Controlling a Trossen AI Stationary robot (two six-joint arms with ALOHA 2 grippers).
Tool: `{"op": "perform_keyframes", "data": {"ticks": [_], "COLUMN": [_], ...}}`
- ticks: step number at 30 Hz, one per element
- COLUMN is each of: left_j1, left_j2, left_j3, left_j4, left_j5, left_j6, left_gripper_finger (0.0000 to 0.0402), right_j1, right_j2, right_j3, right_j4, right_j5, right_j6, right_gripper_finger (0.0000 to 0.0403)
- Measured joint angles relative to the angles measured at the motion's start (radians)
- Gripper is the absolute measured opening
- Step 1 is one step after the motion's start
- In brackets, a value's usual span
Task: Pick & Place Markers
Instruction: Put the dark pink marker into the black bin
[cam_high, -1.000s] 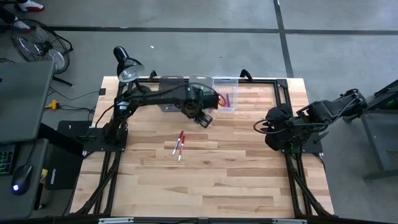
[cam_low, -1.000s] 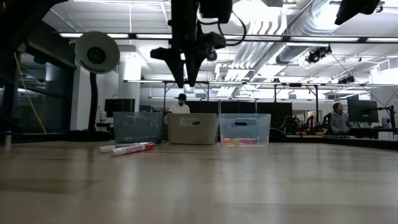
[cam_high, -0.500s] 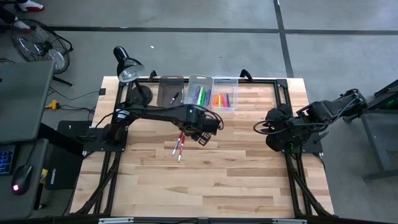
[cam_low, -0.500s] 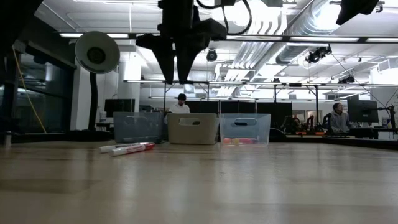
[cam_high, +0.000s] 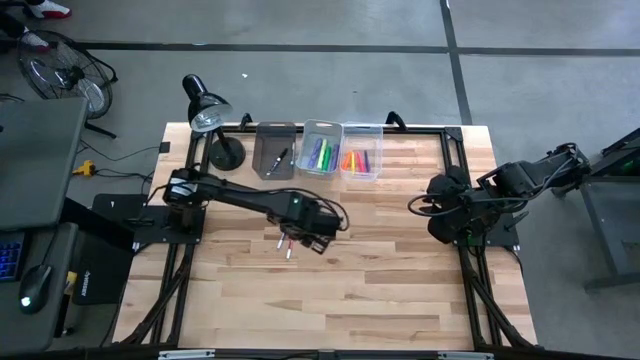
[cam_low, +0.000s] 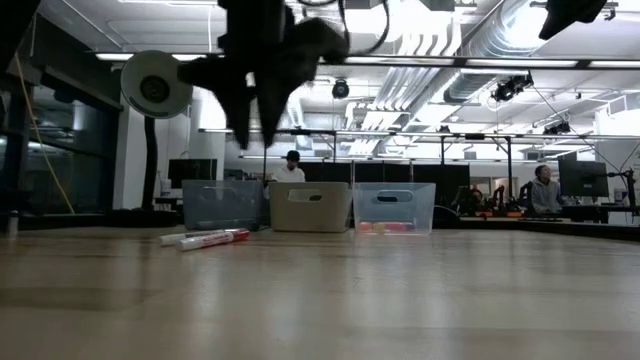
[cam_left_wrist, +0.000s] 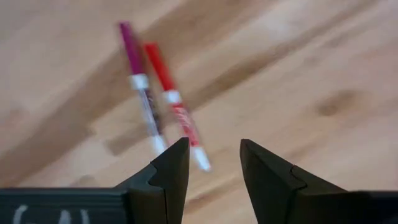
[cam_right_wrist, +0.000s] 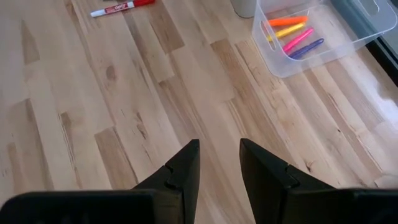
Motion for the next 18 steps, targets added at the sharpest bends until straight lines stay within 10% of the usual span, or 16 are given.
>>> {"op": "perform_keyframes", "data": {"ticks": [18], "left_j1": [0.030], "left_j2": [-0.207], "left_j3": [-0.466], "left_j4": [0.315], "left_j5": [0.058], "left_j6": [-0.132], "left_gripper_finger": [0.0143], "right_j1": [0.000], "right_j2": [0.001], "right_j3": [0.000], "right_j4": [0.025], "right_j5": [0.051], "right_j6": [-0.019], "right_gripper_finger": [0.0103]}}
